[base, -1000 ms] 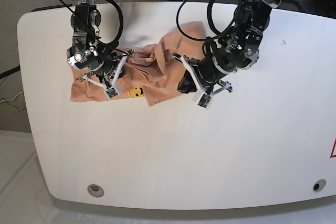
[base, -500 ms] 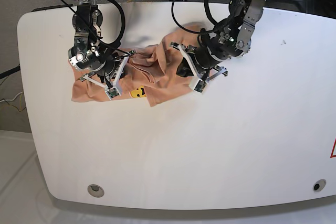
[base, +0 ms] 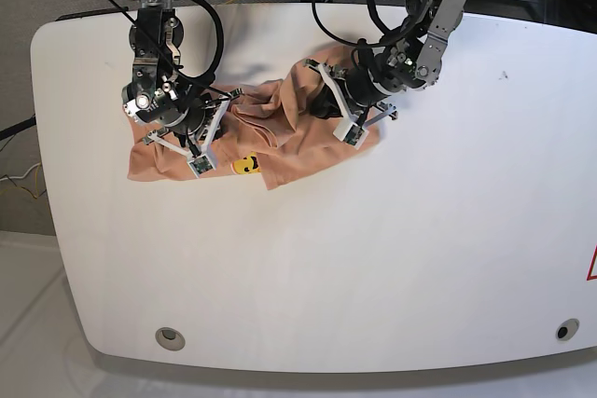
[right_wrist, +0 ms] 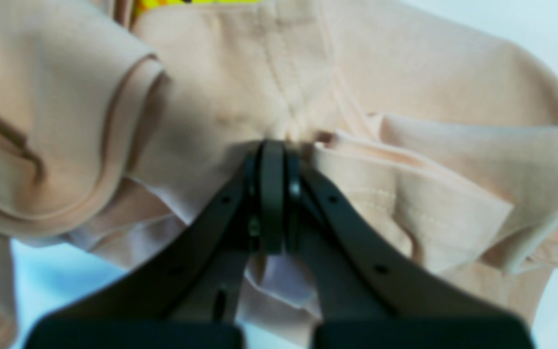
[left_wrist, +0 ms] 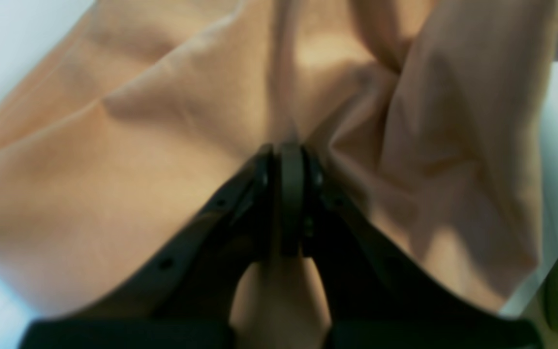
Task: Fold the T-shirt properly
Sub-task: 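Pull the grasped edge with the left gripper away from the right gripper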
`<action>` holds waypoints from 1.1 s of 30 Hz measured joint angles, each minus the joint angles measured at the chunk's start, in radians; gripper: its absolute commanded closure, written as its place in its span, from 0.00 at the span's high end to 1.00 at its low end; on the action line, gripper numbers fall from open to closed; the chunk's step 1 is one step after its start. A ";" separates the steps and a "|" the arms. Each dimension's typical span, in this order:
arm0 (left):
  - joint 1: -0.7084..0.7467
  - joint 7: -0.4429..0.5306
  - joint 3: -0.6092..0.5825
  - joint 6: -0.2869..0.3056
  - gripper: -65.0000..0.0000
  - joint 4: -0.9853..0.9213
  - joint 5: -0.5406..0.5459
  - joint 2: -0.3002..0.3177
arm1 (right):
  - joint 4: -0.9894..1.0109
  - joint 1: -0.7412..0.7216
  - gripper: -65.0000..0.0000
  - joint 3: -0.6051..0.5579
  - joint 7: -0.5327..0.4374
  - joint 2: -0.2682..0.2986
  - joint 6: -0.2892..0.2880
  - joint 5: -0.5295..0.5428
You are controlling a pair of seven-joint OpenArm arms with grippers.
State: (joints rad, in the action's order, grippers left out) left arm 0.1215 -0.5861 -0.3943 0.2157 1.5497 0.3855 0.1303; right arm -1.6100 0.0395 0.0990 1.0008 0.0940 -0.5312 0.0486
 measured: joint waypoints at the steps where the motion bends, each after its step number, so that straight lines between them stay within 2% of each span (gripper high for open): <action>1: 0.004 0.005 0.000 0.003 0.04 -0.004 0.001 0.000 | 0.000 0.000 0.00 0.000 0.000 0.000 0.000 0.000; 7: 0.023 0.040 0.003 0.006 0.04 -0.005 0.002 0.006 | 0.000 -0.002 0.00 0.000 0.001 0.000 0.000 0.000; 27: 0.014 0.061 -0.001 0.036 0.04 0.006 0.036 0.141 | -0.056 0.031 0.00 -0.006 0.042 -0.008 -0.005 0.004; 33: 0.000 0.055 -0.001 0.037 0.04 0.008 0.035 0.156 | -0.084 0.035 0.00 -0.007 0.066 -0.012 -0.012 0.003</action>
State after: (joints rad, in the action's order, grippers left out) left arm 0.1215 -0.5316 -0.3954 0.2527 1.5578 0.4210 0.2867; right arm -1.6939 0.0746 0.0917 1.0672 0.0818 -0.5430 0.0521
